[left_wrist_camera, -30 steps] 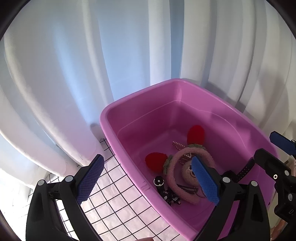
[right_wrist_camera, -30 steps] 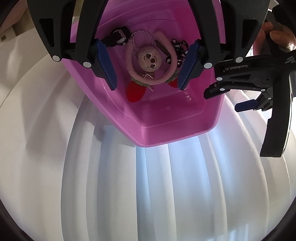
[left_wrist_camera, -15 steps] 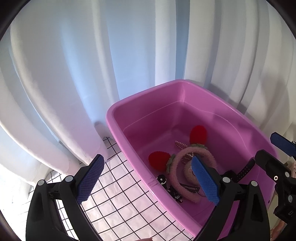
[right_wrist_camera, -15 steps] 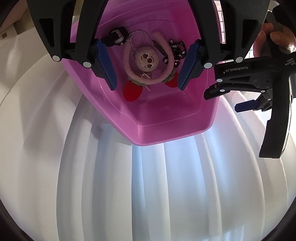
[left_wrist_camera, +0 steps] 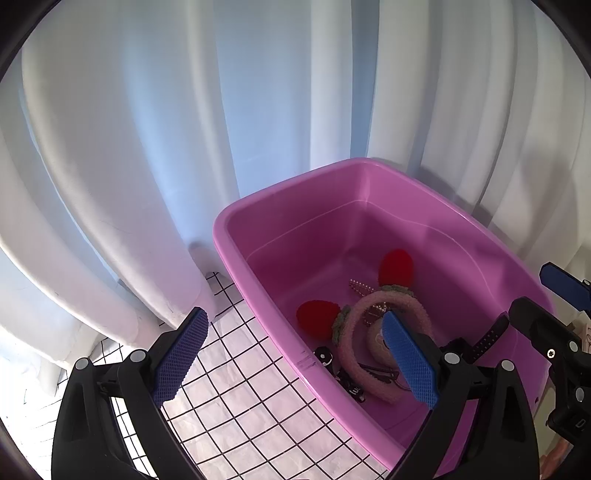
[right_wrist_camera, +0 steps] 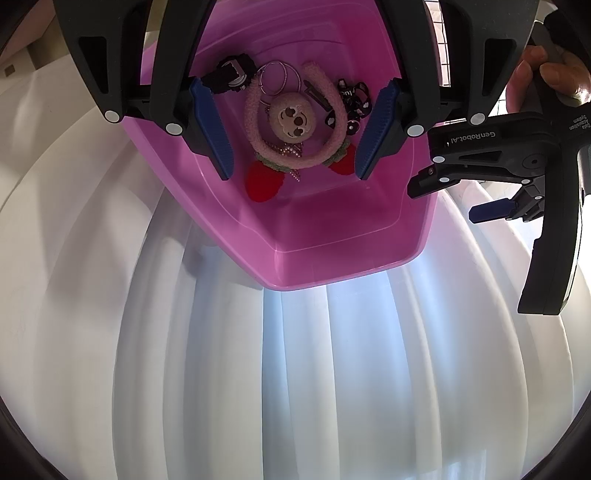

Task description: Organize jewelry

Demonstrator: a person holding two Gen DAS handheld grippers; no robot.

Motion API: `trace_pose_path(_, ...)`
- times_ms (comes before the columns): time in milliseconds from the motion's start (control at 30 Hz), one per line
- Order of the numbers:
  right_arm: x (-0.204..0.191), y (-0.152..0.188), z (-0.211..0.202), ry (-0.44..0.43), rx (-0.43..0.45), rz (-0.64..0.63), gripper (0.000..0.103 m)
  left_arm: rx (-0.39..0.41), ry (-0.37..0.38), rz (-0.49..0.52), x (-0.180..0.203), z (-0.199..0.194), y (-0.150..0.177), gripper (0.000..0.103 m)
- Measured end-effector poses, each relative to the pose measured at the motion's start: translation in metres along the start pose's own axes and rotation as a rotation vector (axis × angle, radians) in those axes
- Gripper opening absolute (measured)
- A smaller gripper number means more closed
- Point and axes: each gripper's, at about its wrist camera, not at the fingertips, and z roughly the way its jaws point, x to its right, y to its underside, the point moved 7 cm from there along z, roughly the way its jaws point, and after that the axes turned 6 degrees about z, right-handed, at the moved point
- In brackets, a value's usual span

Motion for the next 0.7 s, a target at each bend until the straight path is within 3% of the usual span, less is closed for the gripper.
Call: trace_pose_path(700,-0.0016,0.0007,-0.0014,0.005,0.0,0.004,0.065,0.002,-0.003,-0.009,-0.0011,-0.0053,0.0004,0.094)
